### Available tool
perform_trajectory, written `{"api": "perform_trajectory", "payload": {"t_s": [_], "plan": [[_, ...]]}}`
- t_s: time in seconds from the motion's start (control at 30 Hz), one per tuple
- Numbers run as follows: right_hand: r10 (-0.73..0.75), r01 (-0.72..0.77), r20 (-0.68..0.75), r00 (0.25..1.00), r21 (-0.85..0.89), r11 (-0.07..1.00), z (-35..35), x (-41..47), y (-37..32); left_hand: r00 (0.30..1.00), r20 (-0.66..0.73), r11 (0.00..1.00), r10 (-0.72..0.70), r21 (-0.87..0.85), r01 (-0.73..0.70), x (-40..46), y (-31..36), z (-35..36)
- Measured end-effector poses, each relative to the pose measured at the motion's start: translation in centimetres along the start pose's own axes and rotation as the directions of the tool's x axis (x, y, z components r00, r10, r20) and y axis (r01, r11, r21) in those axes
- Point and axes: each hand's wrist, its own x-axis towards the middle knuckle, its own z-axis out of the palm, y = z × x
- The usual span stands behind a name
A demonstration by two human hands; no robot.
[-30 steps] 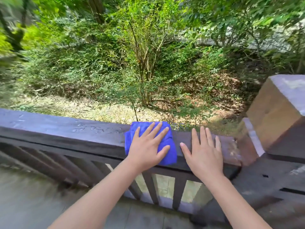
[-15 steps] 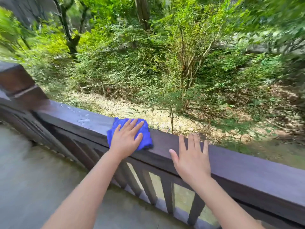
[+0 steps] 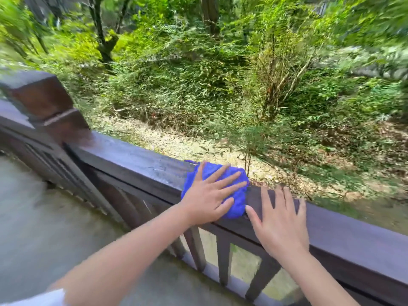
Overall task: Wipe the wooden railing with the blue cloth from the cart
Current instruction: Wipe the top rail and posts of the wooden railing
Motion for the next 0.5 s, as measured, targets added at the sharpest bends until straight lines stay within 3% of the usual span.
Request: {"api": "perform_trajectory", "payload": {"t_s": [0.23, 0.33, 0.43, 0.5], "plan": [[-0.048, 0.048, -0.004, 0.999, 0.033, 0.998, 1.0, 3.4, -8.9, 0.997, 0.001, 0.993, -0.082, -0.085, 0.081, -3.4, -10.1, 0.6], [-0.068, 0.068, -0.004, 0.998, 0.05, 0.996, 1.6, 4.5, -11.7, 0.967, 0.003, 0.963, -0.253, -0.098, 0.252, -4.1, -14.2, 0.4], [-0.071, 0.071, -0.009, 0.997, 0.031, 0.997, 1.7, 5.0, -12.7, 0.802, 0.058, 0.792, -0.595, -0.13, 0.597, -3.1, -14.7, 0.2], [-0.077, 0.078, -0.028, 0.997, 0.027, 0.997, 1.4, 4.9, -12.9, 0.71, 0.067, 0.7, -0.701, -0.125, 0.703, -2.3, -12.5, 0.3]]}}
